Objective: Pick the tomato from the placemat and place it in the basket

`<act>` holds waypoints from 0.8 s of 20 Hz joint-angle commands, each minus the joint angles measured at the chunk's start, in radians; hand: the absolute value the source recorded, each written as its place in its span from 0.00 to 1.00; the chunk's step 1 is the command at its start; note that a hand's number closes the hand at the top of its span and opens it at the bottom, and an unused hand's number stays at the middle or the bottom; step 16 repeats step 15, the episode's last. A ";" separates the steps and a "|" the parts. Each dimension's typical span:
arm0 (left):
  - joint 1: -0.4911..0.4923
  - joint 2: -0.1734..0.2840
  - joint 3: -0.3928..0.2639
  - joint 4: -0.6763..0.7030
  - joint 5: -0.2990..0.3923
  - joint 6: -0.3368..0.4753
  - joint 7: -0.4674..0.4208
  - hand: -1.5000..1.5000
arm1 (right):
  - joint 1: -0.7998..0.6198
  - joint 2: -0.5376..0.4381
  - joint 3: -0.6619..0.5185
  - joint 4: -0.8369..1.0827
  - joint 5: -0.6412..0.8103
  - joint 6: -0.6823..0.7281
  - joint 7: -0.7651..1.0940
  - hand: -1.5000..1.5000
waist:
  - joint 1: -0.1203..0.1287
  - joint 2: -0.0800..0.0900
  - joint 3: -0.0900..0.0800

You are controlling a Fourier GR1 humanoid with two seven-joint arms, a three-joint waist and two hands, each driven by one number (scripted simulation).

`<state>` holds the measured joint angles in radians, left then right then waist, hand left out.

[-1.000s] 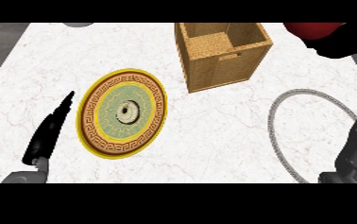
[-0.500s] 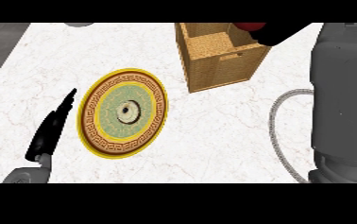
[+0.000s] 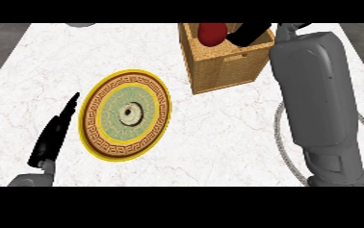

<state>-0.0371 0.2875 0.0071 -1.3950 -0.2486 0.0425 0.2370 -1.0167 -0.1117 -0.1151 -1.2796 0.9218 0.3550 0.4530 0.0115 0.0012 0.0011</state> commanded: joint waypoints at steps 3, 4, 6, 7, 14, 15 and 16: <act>0.014 -0.025 -0.003 -0.046 -0.012 -0.004 0.041 0.50 | -0.051 0.025 -0.001 0.102 -0.006 -0.106 -0.028 0.00 | 0.000 0.000 -0.001; 0.035 0.011 0.035 -0.001 0.023 -0.039 -0.023 0.50 | -0.052 0.019 -0.028 0.105 -0.013 -0.147 -0.042 0.00 | 0.001 0.000 -0.001; 0.026 -0.026 0.007 -0.016 -0.016 0.013 0.002 0.50 | -0.050 0.034 -0.066 0.151 -0.002 -0.282 -0.070 0.00 | 0.008 0.003 -0.001; 0.023 -0.039 -0.029 -0.044 -0.050 0.026 0.024 0.50 | -0.007 0.096 -0.065 0.104 -0.003 -0.338 -0.027 0.00 | 0.003 0.001 -0.001; 0.044 -0.025 0.001 -0.038 -0.030 0.007 0.014 0.50 | -0.060 -0.059 -0.272 0.131 -0.115 -0.332 0.048 0.00 | -0.005 0.000 -0.001; 0.019 -0.029 0.009 0.040 -0.047 0.024 -0.040 0.50 | -0.018 -0.033 -0.248 0.106 -0.110 -0.354 0.046 0.00 | -0.013 0.000 -0.001; 0.019 -0.029 0.009 0.040 -0.047 0.024 -0.040 0.50 | -0.018 -0.033 -0.248 0.106 -0.110 -0.354 0.046 0.00 | -0.013 0.000 -0.001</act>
